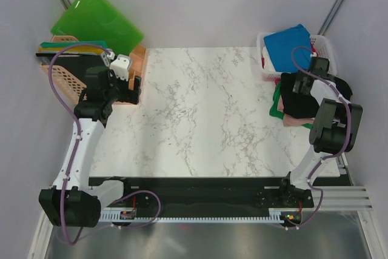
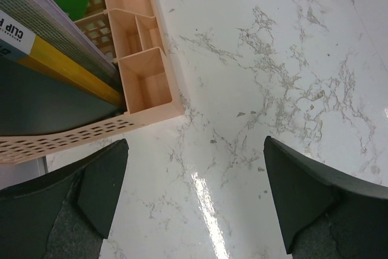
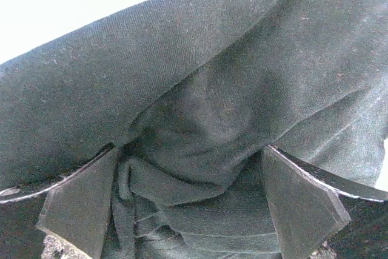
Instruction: Fold and stack the t-shirts
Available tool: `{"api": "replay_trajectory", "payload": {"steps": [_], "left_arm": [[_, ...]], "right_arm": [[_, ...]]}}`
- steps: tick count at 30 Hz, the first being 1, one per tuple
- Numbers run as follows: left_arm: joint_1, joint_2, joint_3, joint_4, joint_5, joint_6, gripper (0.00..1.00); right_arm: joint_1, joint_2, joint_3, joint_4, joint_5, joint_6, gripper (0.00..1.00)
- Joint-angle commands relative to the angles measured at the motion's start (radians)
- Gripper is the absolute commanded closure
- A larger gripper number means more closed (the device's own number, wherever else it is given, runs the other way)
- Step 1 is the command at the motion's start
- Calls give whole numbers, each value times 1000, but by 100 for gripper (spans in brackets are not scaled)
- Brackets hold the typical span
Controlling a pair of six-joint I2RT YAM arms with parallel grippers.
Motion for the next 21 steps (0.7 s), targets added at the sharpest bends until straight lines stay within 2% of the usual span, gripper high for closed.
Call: {"api": "replay_trajectory", "payload": {"steps": [1,6,8,11,21], "left_arm": [[-1,-35,-7,21,-6,33,0],[-1,-37,-38,47,-6,35,0],[-1,-40,-59,60,4,31,0],[-1,-43,-78,69,20,30,0],[-1,-45,-91,74,31,31,0]], "right_arm": [[-36,-27,-73,-157,-120,-117,2],[-133,-116,-125,-376,-293,-303,2],[-156,-119,-119,-511,-369,-414,2],[-213,-128,-140,-605,-439,-505,2],[-268,-300,-275,-653,-459,-650,2]]}}
